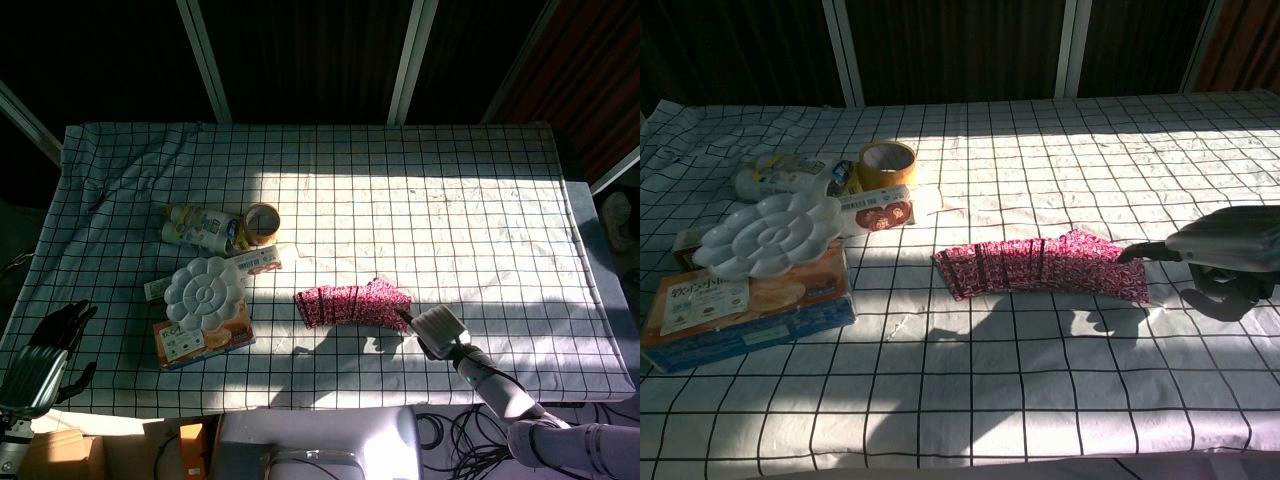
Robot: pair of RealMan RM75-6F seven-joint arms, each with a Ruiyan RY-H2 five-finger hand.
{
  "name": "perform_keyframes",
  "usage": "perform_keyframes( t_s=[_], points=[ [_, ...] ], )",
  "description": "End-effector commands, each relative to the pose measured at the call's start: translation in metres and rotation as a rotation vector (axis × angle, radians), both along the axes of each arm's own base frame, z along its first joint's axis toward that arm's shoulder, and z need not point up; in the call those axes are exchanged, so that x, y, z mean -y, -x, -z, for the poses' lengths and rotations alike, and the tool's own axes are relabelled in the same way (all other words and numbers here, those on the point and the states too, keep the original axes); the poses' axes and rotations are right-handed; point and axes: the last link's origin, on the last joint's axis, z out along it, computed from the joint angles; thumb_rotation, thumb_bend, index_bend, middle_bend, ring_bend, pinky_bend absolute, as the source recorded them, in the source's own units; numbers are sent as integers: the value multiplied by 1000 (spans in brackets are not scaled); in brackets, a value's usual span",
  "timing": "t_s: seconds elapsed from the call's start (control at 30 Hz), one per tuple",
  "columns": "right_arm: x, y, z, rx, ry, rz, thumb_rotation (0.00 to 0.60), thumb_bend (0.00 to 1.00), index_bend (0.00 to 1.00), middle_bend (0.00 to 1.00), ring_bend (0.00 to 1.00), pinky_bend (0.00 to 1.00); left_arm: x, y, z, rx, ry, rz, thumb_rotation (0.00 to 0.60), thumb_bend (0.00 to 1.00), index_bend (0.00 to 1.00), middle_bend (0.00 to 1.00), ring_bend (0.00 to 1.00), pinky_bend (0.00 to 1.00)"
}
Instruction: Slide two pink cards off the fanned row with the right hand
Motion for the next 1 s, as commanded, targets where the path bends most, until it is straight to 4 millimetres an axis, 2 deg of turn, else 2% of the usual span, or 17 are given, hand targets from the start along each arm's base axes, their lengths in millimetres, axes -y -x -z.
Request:
perform_keyframes(
  t_s=[0.03, 0.63, 0.83, 1.0],
  points=[
    [1, -1, 0, -4, 6, 2, 600, 634, 56, 991, 972, 991, -1, 0, 0, -1, 3, -1, 600, 390, 0, 0, 0, 105],
    [7, 0, 15, -44, -27, 26, 600, 634, 89, 990, 972, 990, -2, 0, 0, 4, 1, -2, 600, 390, 0, 0, 0, 106],
    [2, 7, 10, -68, -18, 32, 600, 633, 103, 990, 972, 990, -1, -1, -1, 5, -1, 2, 600, 389, 0, 0, 0, 106],
    [-6, 20, 2, -102, -10, 44, 600, 633, 105, 991, 972, 990, 0, -1, -1, 7, -1, 3, 600, 389, 0, 0, 0, 106]
  ],
)
